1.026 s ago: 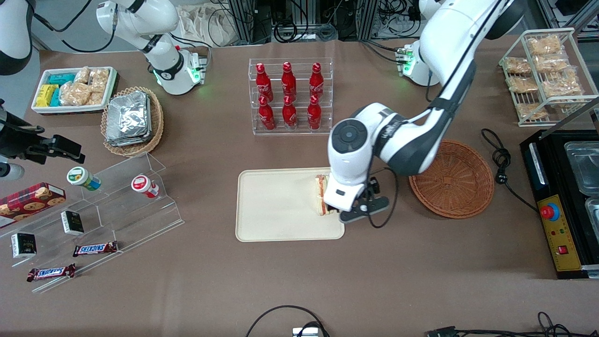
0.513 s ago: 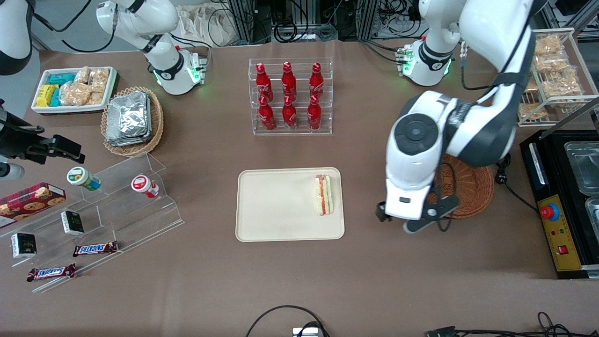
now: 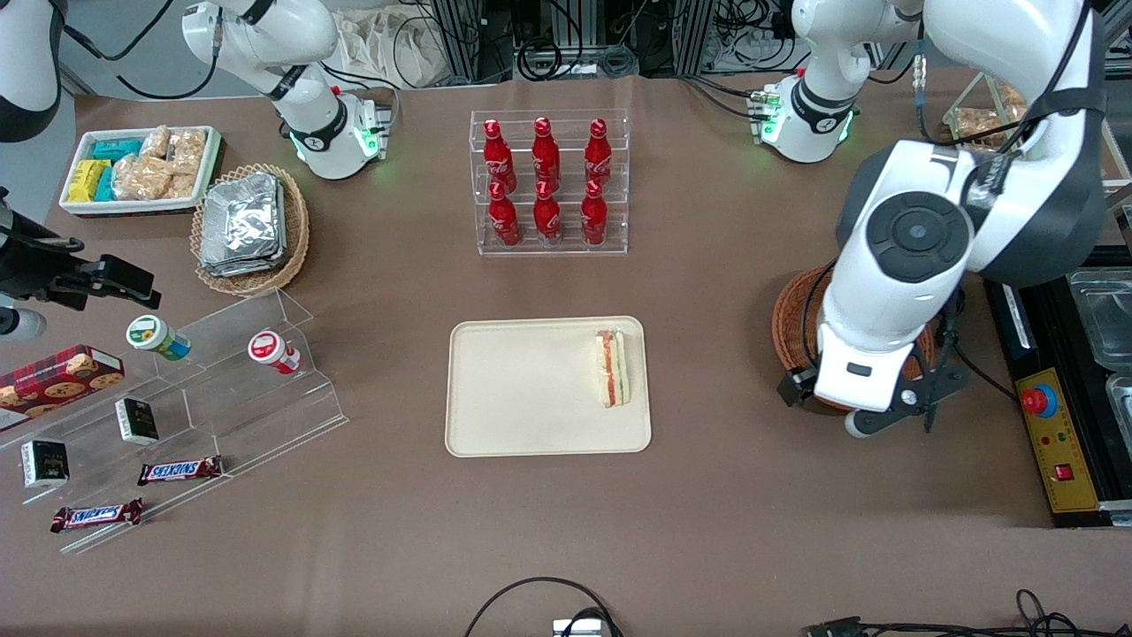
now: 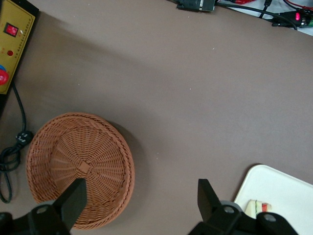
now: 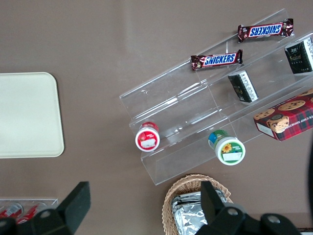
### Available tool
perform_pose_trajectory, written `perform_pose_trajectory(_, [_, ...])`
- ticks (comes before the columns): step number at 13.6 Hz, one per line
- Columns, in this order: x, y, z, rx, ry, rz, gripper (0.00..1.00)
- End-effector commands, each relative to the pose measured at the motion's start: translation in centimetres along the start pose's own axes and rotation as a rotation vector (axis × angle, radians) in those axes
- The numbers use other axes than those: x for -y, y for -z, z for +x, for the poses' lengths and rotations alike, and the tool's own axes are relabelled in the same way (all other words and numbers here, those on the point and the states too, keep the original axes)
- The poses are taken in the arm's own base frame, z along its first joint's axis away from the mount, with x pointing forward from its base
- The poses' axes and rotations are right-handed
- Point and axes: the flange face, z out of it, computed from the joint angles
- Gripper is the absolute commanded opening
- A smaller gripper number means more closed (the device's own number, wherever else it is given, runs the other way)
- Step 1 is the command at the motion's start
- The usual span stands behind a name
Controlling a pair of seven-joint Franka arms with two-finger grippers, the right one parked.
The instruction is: Place sandwich from basket to tray
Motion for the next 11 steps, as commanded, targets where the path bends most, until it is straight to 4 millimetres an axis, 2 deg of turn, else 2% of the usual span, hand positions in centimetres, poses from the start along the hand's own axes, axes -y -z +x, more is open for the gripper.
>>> perform_pose_trajectory(1, [4.9, 2.2, -0.3, 0.015, -0.060, 0.000, 1.00])
perform_pose_trajectory(3, [8.6, 3.3, 0.2, 0.030, -0.080, -0.018, 1.00])
perform_pose_trajectory(7, [14.5, 6.4, -0.6, 0.075, -0.270, -0.002, 1.00])
perform_pose_trajectory(8, [15.3, 7.4, -1.0, 0.080, -0.313, -0.020, 1.00])
perform_pose_trajectory(11, [17.8, 8.5, -1.2, 0.105, -0.393, -0.045, 1.00])
